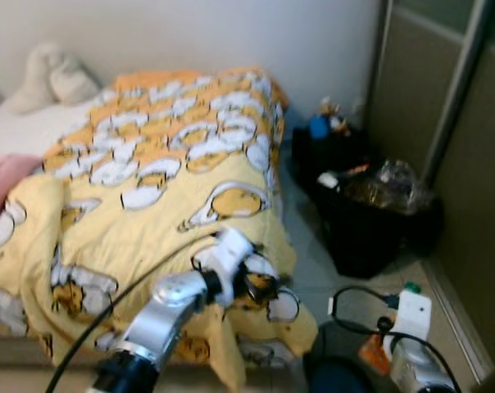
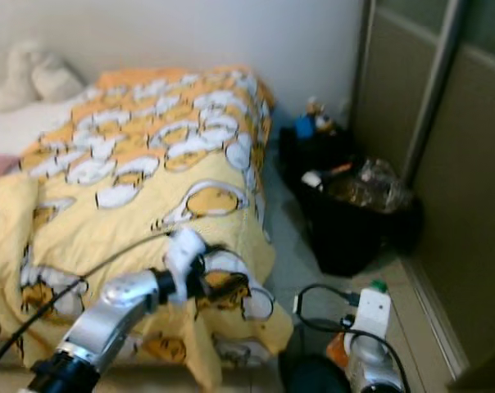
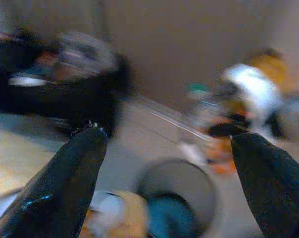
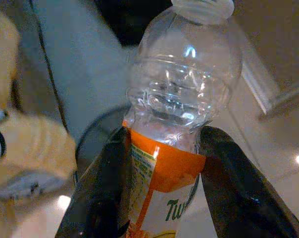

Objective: Clean up the room

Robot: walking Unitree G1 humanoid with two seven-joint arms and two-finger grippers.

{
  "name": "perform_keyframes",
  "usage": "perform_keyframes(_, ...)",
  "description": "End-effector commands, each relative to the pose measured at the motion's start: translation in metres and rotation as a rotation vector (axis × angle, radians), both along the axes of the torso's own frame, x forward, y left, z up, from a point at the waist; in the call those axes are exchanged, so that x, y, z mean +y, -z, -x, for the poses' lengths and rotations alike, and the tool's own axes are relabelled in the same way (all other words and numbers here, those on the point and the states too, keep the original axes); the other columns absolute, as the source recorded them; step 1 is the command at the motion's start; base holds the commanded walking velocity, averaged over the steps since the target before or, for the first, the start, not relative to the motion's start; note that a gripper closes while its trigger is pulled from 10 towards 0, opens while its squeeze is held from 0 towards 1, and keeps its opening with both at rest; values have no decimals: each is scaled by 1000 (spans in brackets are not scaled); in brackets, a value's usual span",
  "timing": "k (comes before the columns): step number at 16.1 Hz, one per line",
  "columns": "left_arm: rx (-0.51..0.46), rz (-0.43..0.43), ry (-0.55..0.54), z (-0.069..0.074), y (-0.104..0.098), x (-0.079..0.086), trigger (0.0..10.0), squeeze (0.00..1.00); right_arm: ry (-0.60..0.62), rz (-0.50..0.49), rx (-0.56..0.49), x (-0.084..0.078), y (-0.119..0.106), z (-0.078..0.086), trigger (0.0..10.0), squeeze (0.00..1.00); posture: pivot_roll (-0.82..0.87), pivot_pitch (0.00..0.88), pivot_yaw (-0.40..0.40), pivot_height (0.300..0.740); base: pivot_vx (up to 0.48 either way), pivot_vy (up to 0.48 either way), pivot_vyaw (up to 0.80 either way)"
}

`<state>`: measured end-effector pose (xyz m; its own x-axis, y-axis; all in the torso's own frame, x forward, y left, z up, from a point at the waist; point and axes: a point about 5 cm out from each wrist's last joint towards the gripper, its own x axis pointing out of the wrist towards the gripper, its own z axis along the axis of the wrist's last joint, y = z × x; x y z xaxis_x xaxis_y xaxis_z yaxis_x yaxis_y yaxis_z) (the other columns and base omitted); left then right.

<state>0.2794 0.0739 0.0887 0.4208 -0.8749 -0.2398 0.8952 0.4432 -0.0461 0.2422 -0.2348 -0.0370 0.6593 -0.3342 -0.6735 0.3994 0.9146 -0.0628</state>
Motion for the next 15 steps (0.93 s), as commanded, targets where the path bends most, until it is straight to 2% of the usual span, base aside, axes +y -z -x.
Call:
perform_keyframes(1,23,-63,170,11,-4,-9,10000,0,-43,-38,23,9,-1,-8,3961,0,126,82,158,740,0,0,0)
perform_keyframes(2,50,-91,222,13,-4,-13,10000,0,-77,-43,43,13,-2,-11,5490,651,124,86,159,740,0,0,0)
perform_keyframes(3,65,-94,232,14,-5,-15,10000,0,-94,-39,54,14,-2,-13,7922,961,123,89,157,740,0,0,0)
perform_keyframes(4,104,-80,246,14,-11,-17,10000,0,-113,-14,83,14,-3,-16,10000,1000,125,89,148,740,0,0,0)
perform_keyframes(7,123,-67,214,6,-19,-13,10000,0,-137,27,90,14,-8,-22,10000,1000,128,87,125,740,0,0,0)
perform_keyframes(11,161,-68,174,6,-17,-3,10000,0,-162,58,86,11,-13,-28,10000,1000,123,82,106,740,0,0,0)
perform_keyframes(15,216,-60,133,6,-13,7,10000,0,-165,74,111,8,-10,-23,10000,1000,115,70,109,740,0,0,0)
